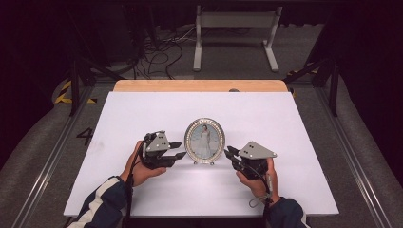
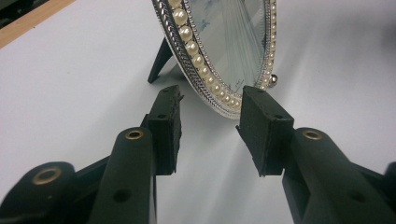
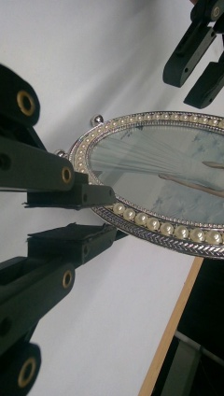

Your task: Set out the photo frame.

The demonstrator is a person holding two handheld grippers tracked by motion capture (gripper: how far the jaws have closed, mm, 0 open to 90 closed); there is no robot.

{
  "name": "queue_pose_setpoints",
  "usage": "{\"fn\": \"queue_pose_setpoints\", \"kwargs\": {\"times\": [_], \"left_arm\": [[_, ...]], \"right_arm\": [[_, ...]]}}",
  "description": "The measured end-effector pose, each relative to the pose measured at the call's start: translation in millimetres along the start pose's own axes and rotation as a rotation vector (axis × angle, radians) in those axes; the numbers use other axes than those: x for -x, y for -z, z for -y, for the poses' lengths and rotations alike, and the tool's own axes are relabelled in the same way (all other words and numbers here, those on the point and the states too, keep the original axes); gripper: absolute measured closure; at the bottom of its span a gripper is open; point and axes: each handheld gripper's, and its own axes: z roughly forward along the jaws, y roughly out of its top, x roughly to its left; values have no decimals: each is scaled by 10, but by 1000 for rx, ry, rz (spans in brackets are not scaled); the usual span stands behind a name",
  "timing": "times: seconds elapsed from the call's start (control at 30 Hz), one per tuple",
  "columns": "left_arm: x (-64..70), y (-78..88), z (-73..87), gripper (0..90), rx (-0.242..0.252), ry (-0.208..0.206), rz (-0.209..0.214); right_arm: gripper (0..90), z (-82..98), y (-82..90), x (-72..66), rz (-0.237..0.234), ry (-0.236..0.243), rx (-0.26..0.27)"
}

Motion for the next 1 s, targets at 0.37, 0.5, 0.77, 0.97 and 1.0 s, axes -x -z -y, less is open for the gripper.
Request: {"fn": "queue_pose_setpoints", "kwargs": {"times": [0.37, 0.5, 0.77, 0.97, 1.0], "left_arm": [[43, 124, 91, 486, -32, -33, -46], [65, 195, 117, 443, -31, -44, -63], [104, 264, 171, 405, -29, -44, -76], [120, 302, 213, 367, -36, -48, -85], [120, 309, 221, 360, -37, -50, -88]], "right_arm": [[737, 44, 44, 18, -13, 63, -35], [694, 95, 72, 50, -14, 68, -53], [641, 117, 114, 97, -13, 57, -50], [601, 115, 109, 71, -11, 76, -60], [593, 115, 111, 69, -12, 75, -59]]}}
